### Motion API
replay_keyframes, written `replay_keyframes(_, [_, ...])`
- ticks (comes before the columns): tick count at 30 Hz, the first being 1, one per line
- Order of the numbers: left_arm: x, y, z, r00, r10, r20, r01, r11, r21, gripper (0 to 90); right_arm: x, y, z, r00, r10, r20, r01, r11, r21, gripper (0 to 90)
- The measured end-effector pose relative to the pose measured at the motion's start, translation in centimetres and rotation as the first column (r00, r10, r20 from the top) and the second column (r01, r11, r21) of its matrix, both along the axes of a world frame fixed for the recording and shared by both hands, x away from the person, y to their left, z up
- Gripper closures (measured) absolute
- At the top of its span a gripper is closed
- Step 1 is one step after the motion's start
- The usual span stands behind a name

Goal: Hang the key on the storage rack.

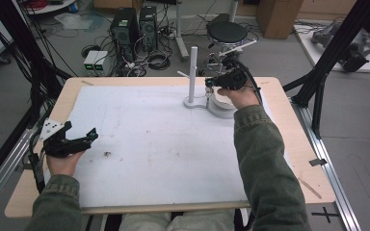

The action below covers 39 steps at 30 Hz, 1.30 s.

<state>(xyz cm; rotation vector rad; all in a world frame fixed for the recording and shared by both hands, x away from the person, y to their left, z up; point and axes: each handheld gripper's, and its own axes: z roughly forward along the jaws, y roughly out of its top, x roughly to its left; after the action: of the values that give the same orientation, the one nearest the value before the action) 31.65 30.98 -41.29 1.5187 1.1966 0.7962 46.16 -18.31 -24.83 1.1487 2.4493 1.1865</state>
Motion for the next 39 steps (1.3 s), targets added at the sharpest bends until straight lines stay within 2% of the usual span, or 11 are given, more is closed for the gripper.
replay_keyframes(6, [0.0, -0.1, 0.0, 1.0000, -0.001, 0.001, 0.001, 1.0000, -0.002, 1.9, 0.7, 0.1, 0.4, 0.9999, 0.012, -0.006, -0.012, 0.999, 0.038, 86.9])
replay_keyframes(11, [0.1, 0.0, 0.0, 1.0000, -0.001, 0.000, 0.001, 1.0000, -0.003, 1.9, 1.5, 0.3, 0.8, 0.9999, 0.008, -0.009, -0.007, 0.999, 0.041, 86.9])
replay_keyframes(14, [0.1, 0.0, 0.0, 1.0000, 0.000, 0.001, 0.000, 1.0000, -0.005, 1.9, 1.8, 0.5, 1.3, 0.9998, 0.018, -0.004, -0.018, 0.998, 0.060, 86.9])
replay_keyframes(18, [0.0, 0.0, 0.0, 1.0000, 0.002, 0.001, -0.002, 1.0000, -0.006, 1.9, 2.5, 1.2, 2.0, 0.9996, 0.028, -0.003, -0.027, 0.999, 0.041, 86.9])
replay_keyframes(30, [0.0, 0.0, 0.0, 1.0000, 0.002, -0.005, -0.002, 1.0000, -0.006, 1.9, 3.9, 2.8, 3.7, 0.9978, 0.065, 0.017, -0.066, 0.996, 0.063, 86.8])
replay_keyframes(39, [0.2, -0.1, -0.2, 0.9999, -0.001, -0.015, 0.001, 1.0000, -0.004, 1.9, 5.2, 3.1, 4.5, 0.9956, 0.093, -0.005, -0.093, 0.993, 0.073, 86.8])
